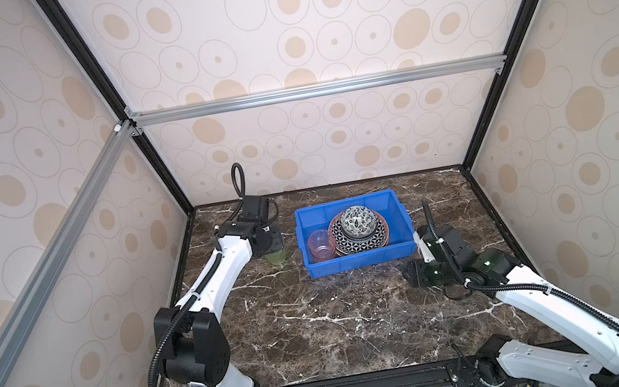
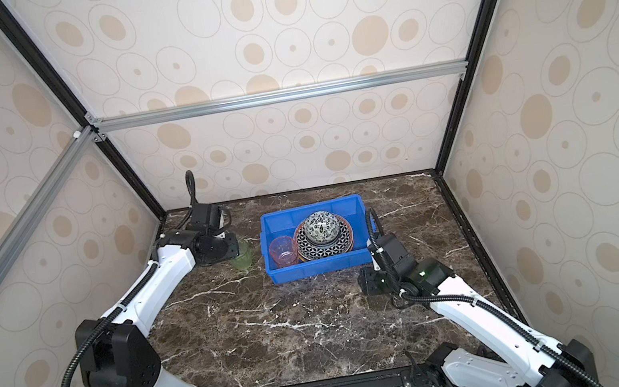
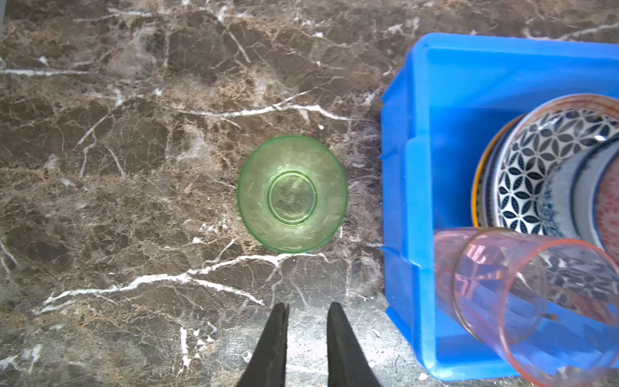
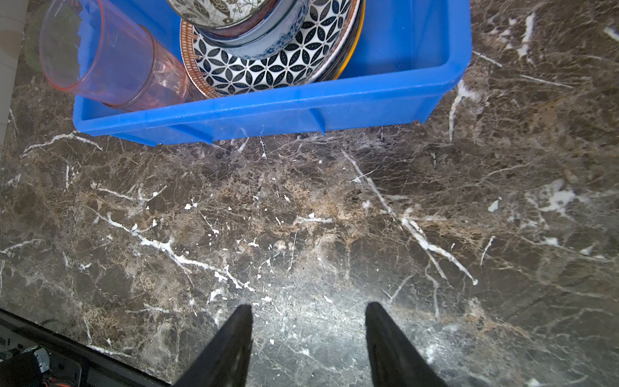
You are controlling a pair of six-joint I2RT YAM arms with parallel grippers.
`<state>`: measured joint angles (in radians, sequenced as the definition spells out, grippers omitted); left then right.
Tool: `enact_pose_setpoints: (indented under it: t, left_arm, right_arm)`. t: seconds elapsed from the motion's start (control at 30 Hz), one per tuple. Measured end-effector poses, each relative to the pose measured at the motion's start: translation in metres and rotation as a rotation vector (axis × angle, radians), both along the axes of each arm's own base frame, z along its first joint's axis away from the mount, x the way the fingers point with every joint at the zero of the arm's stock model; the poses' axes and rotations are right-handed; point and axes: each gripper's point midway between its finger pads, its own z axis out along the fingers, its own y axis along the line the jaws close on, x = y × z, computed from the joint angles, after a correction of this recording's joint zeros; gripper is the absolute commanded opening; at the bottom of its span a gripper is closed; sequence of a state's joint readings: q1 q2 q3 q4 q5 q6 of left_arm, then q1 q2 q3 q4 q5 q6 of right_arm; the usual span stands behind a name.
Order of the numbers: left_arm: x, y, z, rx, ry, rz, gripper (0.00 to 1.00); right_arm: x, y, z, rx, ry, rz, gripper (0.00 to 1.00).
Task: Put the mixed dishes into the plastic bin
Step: 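Move the left gripper to the green glass and close it on the rim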
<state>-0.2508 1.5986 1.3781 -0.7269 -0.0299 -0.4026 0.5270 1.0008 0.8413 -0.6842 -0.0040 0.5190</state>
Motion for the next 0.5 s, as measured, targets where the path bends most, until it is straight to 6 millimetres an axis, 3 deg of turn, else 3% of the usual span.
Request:
enact_pose_setpoints:
  t: [0.27, 0.5]
  left_arm:
    - [0.01, 0.029, -0.007, -0.011, -0.005, 0.068, 0.22]
    - [0.018, 0.035, -0.034, -0.011, 0.049, 0.082, 0.22]
  right_arm:
    - [0.002, 0.001, -0.004, -0.009, 0.016, 0.0, 0.57]
    - [0.006, 0.003, -0.008, -0.015, 0.024, 0.0, 0.57]
